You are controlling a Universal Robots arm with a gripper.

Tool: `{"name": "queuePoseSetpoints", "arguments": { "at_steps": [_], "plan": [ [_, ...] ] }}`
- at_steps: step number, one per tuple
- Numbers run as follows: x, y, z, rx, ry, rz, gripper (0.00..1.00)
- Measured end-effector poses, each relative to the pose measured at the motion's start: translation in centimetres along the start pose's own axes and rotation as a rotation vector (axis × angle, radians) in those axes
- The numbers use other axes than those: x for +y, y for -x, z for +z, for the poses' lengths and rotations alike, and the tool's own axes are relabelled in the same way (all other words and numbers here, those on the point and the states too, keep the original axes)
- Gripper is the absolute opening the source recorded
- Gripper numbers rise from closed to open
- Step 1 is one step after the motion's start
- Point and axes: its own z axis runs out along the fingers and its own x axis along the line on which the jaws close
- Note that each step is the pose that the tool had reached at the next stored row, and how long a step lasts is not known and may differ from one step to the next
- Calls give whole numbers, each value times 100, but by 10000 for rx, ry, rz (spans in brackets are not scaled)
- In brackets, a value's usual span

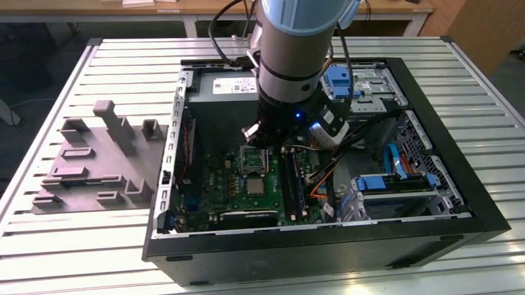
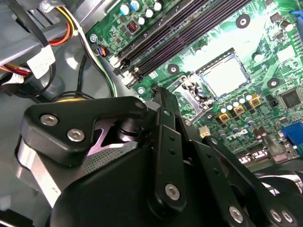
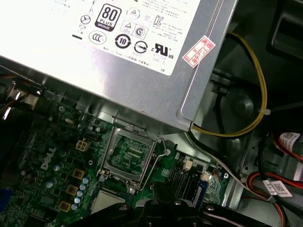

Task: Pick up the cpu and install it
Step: 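Close the cpu cover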

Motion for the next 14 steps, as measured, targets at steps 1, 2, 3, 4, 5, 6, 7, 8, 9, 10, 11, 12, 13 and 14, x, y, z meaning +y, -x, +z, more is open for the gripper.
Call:
{"name": "queuePoseSetpoints", "arguments": {
  "at_steps": [1, 2, 3, 4, 5, 6, 7, 8, 9, 10, 11, 12, 13, 14],
  "plan": [
    [0, 0, 2, 24, 4, -173, 11],
    [0, 0, 5, 46, 11, -353, 11],
    [0, 0, 7, 70, 17, -541, 11],
    [-1, 0, 9, 93, 22, -718, 11],
    [-1, 0, 11, 102, 24, -817, 11],
    [-2, 0, 15, 99, 30, -840, 11],
    [-3, 0, 20, 88, 58, -845, 11],
    [-4, 3, 26, 71, 95, -851, 11],
    [-4, 6, 33, 57, 127, -855, 11],
    [-3, 11, 38, 51, 140, -857, 11],
    [-1, 17, 43, 49, 144, -857, 11],
    [3, 24, 48, 50, 146, -858, 11],
    [8, 33, 54, 50, 146, -858, 11],
    [17, 42, 61, 49, 147, -857, 11]
  ]
}}
